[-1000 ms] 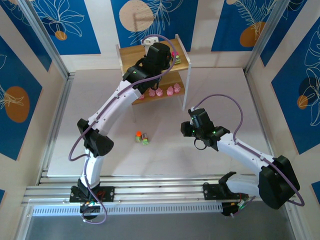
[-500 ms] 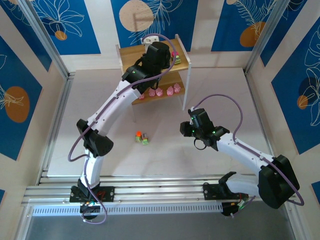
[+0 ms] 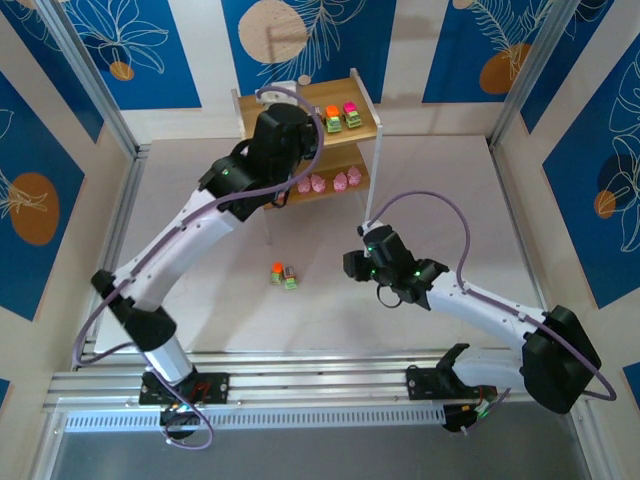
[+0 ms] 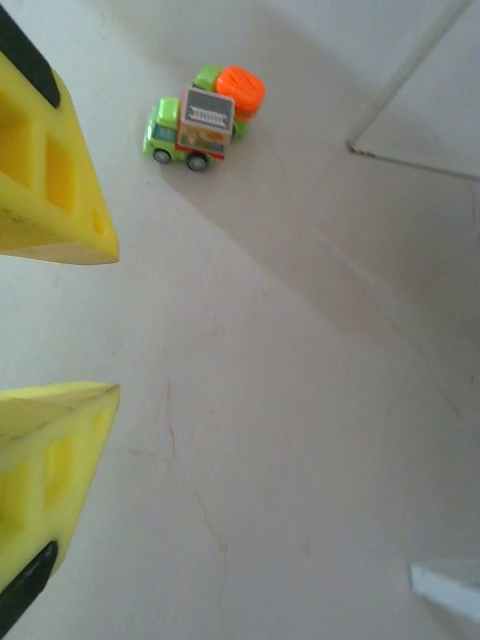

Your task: Place and organize the plastic toys onto the shelf

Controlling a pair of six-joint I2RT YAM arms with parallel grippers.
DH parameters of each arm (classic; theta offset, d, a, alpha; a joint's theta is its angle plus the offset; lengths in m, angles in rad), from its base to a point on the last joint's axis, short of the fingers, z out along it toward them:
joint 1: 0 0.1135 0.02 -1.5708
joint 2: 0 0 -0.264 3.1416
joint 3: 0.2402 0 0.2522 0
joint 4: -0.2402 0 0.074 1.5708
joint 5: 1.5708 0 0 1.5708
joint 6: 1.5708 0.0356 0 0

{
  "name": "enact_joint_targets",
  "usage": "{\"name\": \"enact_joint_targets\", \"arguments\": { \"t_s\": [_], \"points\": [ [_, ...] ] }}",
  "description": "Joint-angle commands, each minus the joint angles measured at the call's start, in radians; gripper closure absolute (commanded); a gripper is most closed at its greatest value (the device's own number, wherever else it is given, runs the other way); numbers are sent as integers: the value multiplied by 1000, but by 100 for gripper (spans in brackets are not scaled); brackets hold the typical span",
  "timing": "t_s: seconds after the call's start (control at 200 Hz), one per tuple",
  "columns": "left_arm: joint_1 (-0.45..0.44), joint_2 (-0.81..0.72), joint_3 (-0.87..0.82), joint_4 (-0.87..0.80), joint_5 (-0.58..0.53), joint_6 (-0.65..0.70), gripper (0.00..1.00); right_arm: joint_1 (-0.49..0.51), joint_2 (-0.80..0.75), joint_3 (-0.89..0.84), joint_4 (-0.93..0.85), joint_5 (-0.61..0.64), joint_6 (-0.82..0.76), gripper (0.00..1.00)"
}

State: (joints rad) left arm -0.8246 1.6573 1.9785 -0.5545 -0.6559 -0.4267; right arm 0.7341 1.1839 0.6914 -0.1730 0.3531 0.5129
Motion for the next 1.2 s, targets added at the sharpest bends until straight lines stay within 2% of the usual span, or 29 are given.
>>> {"name": "enact_joint_targets", "arguments": {
  "t_s": [0.0,0.235,0.375,0.585,0.91,1.196],
  "points": [
    [-16,-104,-144,40,-6,30,49,53,27,-1,42,53,-44,63],
    [-25,-342,-494,70,9,40,48,154,72,71,-10,107,-33,61],
    [-25,-427,-645,58,12,56,48,217,81,64,0,133,17,59],
    [-8,-549,-892,127,14,78,45,318,158,107,-12,199,68,58],
    [131,-645,-1193,284,209,100,43,377,325,239,-47,214,130,57],
    [197,-583,-1334,471,397,156,36,376,445,361,-105,195,175,57]
  ]
}}
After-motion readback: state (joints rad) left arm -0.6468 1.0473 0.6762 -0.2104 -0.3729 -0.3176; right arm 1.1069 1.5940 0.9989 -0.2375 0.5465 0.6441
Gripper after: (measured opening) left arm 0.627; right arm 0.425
